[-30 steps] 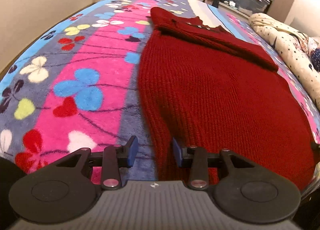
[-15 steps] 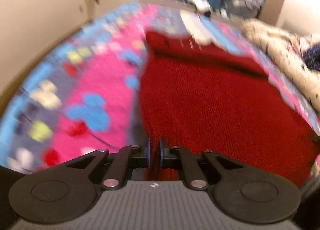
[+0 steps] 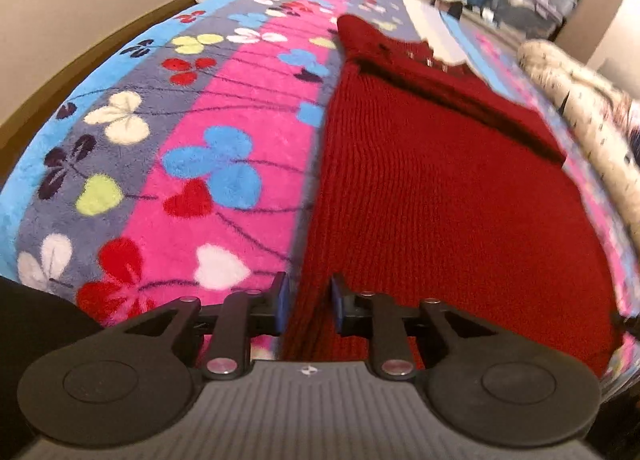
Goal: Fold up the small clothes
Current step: 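Grasp the hem edge with the left and right grippers, then lift the hem with both grippers and fold it toward the collar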
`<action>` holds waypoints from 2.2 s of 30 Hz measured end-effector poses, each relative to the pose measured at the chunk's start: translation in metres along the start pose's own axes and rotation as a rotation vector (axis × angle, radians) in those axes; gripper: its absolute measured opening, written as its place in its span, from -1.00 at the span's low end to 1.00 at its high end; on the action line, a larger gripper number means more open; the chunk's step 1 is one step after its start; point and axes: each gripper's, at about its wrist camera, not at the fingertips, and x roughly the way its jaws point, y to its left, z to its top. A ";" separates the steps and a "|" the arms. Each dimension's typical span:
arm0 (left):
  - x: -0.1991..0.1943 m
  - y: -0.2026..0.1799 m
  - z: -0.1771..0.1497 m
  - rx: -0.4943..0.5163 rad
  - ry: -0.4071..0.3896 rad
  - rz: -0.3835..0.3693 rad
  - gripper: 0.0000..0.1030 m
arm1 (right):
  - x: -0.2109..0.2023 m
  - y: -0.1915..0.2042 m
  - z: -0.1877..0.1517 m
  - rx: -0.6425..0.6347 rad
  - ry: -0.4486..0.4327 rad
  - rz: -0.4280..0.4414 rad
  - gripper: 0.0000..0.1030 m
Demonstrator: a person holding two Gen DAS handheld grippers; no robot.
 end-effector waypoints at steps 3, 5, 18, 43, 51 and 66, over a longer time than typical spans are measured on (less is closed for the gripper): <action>0.002 -0.006 -0.003 0.035 0.006 0.016 -0.53 | 0.000 0.002 0.001 -0.026 -0.002 -0.011 -0.47; 0.002 -0.007 -0.004 0.045 0.008 0.018 -0.53 | 0.001 0.004 0.000 -0.036 -0.003 -0.016 -0.45; 0.003 -0.011 -0.007 0.066 0.034 0.012 -0.53 | 0.001 0.011 -0.003 -0.061 -0.007 -0.030 -0.44; -0.112 -0.018 0.023 0.116 -0.300 -0.245 -0.88 | -0.119 0.017 0.038 0.021 -0.287 0.353 -0.87; -0.188 0.018 0.037 0.019 -0.333 -0.407 -0.89 | -0.193 0.004 0.030 0.060 -0.398 0.479 -0.88; -0.049 0.019 0.172 -0.048 -0.200 -0.298 -0.88 | -0.067 -0.015 0.129 0.238 -0.219 0.344 -0.88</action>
